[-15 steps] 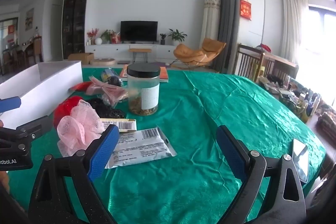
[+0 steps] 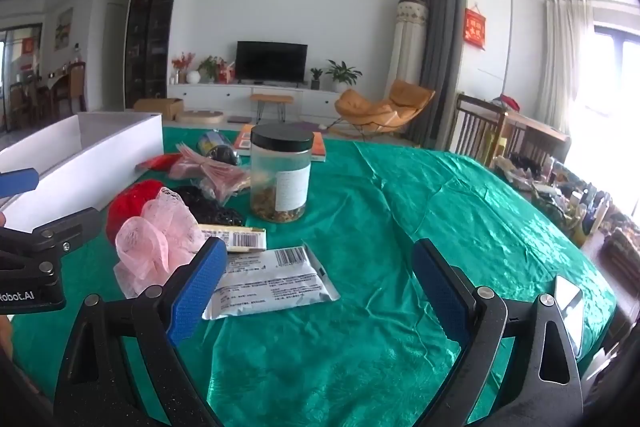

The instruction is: Organize soft objects

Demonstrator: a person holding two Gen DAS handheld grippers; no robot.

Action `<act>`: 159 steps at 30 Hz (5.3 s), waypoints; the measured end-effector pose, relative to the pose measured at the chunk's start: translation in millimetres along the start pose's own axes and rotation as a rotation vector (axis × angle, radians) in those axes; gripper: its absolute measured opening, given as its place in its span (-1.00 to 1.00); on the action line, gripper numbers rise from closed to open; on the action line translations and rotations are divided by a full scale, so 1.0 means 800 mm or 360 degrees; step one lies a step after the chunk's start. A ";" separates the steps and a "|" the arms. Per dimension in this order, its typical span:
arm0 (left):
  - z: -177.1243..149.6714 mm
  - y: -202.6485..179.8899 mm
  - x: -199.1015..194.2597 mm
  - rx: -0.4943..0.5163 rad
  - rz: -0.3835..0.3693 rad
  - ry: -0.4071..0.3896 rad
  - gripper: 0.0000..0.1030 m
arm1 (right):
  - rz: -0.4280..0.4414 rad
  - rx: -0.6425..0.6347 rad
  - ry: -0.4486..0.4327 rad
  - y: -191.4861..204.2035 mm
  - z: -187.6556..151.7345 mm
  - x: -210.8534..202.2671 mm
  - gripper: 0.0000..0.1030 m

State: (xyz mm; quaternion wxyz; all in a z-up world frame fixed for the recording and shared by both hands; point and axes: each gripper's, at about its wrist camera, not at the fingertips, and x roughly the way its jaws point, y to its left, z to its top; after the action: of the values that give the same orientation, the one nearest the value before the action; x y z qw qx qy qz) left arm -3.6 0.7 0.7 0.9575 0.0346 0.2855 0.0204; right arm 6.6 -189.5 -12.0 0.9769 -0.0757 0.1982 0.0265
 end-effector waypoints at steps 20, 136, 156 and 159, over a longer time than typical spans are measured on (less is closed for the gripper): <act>-0.003 0.004 0.003 -0.0001 0.0026 0.0013 1.00 | 0.0006 -0.0003 0.0008 0.001 -0.002 0.003 0.84; -0.031 -0.032 0.075 0.0230 -0.0337 0.0497 1.00 | -0.0236 0.0462 0.0833 -0.117 -0.057 0.164 0.87; -0.021 -0.002 0.080 0.0047 -0.0651 0.0597 -0.29 | -0.0195 0.0547 0.0840 -0.122 -0.055 0.160 0.86; -0.032 0.008 0.069 0.0014 -0.0675 0.0580 -0.30 | -0.0035 0.0804 0.0690 -0.139 -0.035 0.145 0.85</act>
State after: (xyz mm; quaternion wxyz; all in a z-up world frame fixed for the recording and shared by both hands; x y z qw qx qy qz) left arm 28.8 11.7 -50.2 0.8731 -0.0261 0.4539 -0.1759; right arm 111.8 -301.1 -67.5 0.9001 0.1629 0.4010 -0.0509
